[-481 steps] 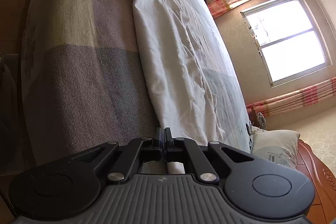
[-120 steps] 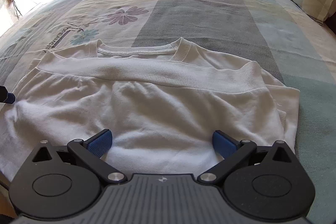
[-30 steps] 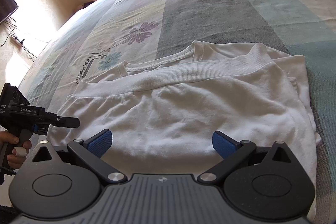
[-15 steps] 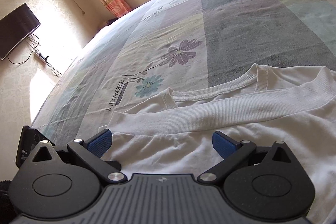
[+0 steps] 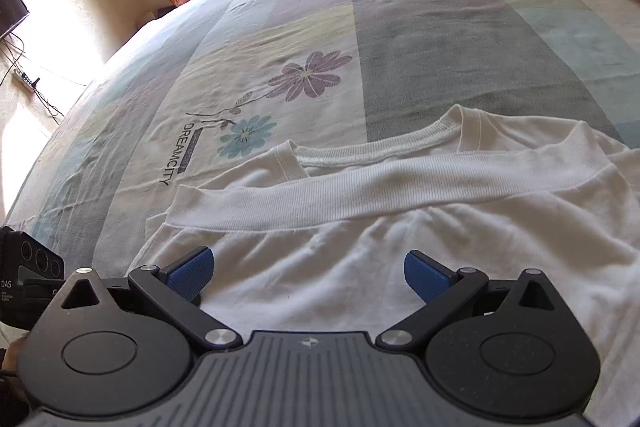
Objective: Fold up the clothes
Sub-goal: 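Lift the side edge with the left tool and fold it over the sweatshirt's middle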
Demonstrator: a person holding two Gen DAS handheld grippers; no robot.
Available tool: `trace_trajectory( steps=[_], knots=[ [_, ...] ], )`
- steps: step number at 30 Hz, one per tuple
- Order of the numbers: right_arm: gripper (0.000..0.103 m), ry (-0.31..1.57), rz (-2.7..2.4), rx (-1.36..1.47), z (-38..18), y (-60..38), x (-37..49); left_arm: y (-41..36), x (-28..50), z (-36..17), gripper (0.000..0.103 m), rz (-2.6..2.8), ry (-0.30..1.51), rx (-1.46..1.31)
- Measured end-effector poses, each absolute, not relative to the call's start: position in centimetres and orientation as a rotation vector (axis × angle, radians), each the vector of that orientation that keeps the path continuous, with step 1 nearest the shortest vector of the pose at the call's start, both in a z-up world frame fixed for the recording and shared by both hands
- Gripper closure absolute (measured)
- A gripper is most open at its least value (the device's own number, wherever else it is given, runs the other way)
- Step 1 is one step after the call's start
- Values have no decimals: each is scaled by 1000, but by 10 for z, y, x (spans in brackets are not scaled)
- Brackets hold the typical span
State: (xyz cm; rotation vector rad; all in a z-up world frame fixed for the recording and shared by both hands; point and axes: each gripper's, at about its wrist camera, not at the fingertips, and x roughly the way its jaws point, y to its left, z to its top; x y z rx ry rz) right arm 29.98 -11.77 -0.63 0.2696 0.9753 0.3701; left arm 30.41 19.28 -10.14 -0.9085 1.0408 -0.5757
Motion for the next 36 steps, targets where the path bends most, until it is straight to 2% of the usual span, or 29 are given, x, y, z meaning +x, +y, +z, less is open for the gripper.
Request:
trace_trajectory(
  steps=[4, 16, 20, 24, 36],
  knots=[
    [0, 1064, 369, 287, -26, -114, 282, 196, 307, -104, 84, -601, 1064, -916],
    [0, 1030, 348, 346, -17, -134, 265, 187, 307, -94, 85, -589, 1086, -836],
    [0, 1000, 355, 351, -13, -145, 264, 175, 308, -76, 90, -540, 1101, -740],
    [0, 964, 389, 326, -7, -156, 261, 162, 307, -55, 90, -512, 1103, -631],
    [0, 865, 511, 248, 8, -217, 258, 106, 304, 24, 90, -511, 1052, -621]
  ],
)
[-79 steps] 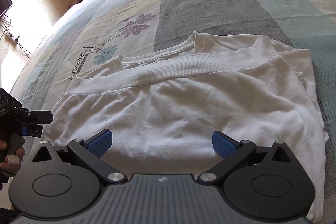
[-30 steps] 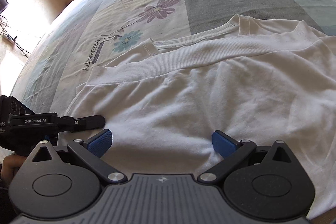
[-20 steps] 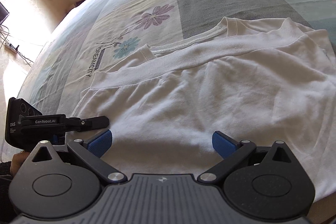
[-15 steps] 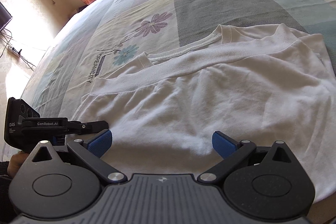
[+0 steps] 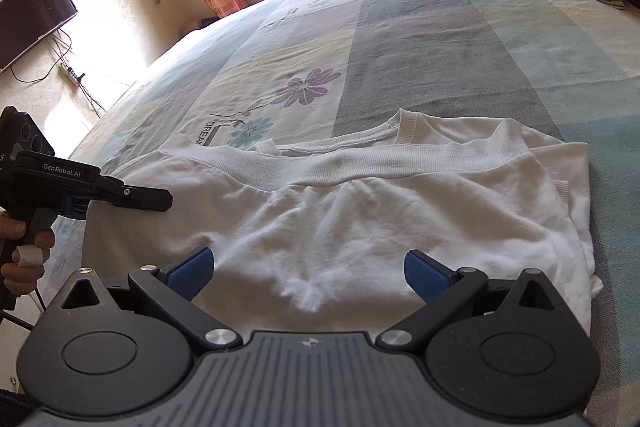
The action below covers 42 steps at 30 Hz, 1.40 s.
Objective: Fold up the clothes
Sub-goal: 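Lift the side edge with the left tool and fold it over the sweatshirt's middle, then open the left tool and release the folded side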
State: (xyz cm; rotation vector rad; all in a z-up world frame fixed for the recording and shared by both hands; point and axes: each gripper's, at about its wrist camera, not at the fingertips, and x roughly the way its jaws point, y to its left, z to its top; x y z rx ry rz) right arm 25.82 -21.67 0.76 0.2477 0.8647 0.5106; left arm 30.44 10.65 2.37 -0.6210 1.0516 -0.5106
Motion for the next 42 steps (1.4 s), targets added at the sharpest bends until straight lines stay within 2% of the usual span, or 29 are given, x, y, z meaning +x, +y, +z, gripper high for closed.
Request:
trace_trajectory(
  steps=[5, 16, 23, 32, 34, 36, 37, 39, 42],
  knots=[
    [0, 841, 523, 274, 10, -250, 261, 66, 313, 44, 90, -565, 1047, -635],
    [0, 778, 399, 370, 12, -330, 250, -24, 346, 48, 89, -715, 1130, -651],
    [0, 760, 294, 435, 7, -367, 240, -79, 367, 28, 89, -715, 1223, -599],
    [0, 747, 204, 481, 3, -395, 227, -125, 388, -18, 84, -676, 1341, -565],
    [0, 749, 188, 481, 3, -398, 224, -133, 389, -28, 82, -663, 1361, -551],
    [0, 753, 169, 481, 2, -401, 222, -138, 390, -37, 71, -658, 1381, -564],
    [0, 755, 159, 483, 1, -403, 221, -139, 391, -40, 69, -659, 1388, -576],
    [0, 761, 146, 505, -2, -406, 219, -137, 392, -41, 57, -675, 1395, -614],
    [0, 763, 143, 542, -4, -409, 218, -133, 389, -36, 53, -681, 1405, -648]
  ],
)
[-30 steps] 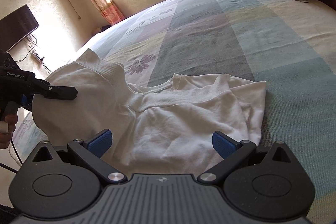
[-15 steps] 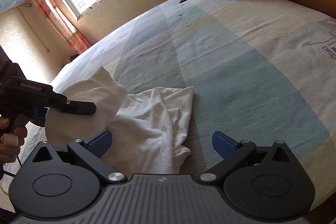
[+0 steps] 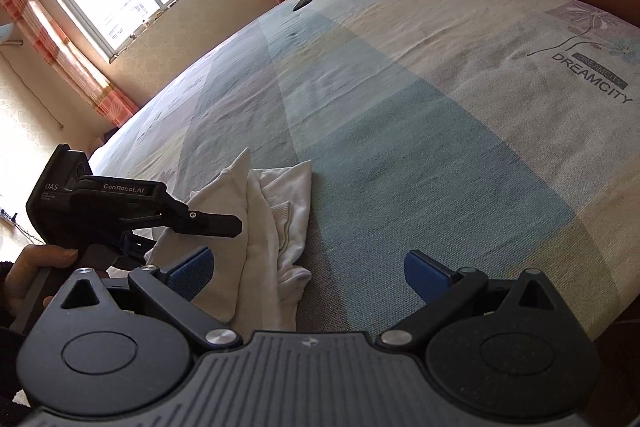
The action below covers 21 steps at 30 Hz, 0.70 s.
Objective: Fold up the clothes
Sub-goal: 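Open the left tool and release the folded side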
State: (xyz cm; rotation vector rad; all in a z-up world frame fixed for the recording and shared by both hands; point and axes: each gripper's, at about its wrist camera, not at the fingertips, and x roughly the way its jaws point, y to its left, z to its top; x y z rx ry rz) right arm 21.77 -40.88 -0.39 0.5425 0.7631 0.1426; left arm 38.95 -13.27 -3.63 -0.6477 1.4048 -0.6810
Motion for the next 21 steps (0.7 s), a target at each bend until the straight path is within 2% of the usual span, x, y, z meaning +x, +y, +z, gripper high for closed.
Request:
trace_trajectory(
  steps=[9, 16, 21],
  knots=[
    [0, 769, 146, 532, -1, -394, 222, -94, 368, -1, 38, -734, 1349, -680],
    [0, 763, 153, 519, 2, -378, 223, -53, 357, 8, 38, -678, 1323, -678],
    [0, 759, 136, 521, 1, -376, 220, -34, 350, -7, 36, -655, 1343, -739]
  ],
)
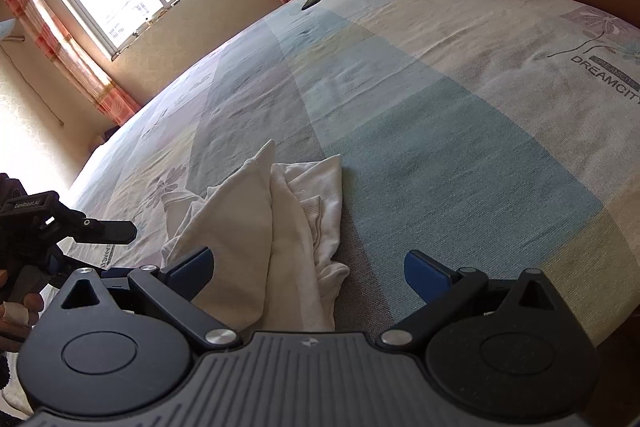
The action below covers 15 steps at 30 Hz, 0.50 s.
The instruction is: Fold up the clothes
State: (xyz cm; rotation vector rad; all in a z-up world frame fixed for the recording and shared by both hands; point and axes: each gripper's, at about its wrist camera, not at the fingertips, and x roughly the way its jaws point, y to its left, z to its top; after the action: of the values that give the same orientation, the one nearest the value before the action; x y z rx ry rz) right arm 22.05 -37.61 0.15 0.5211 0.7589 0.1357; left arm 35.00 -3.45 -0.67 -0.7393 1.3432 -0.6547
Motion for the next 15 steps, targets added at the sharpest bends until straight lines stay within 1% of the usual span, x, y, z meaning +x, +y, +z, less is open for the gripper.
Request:
trace_trajectory(
  steps=[6, 10, 12, 15],
  knots=[
    [0, 766, 124, 528, -1, -376, 220, -19, 345, -3, 35, -614, 1308, -755],
    [0, 778, 142, 508, 0, -375, 217, -11, 340, -8, 35, -589, 1317, -796],
    [0, 794, 181, 450, 5, -367, 220, -11, 338, -9, 35, -586, 1311, -793],
    [0, 789, 265, 290, 21, -339, 223, -7, 336, -7, 35, -600, 1284, -792]
  ],
)
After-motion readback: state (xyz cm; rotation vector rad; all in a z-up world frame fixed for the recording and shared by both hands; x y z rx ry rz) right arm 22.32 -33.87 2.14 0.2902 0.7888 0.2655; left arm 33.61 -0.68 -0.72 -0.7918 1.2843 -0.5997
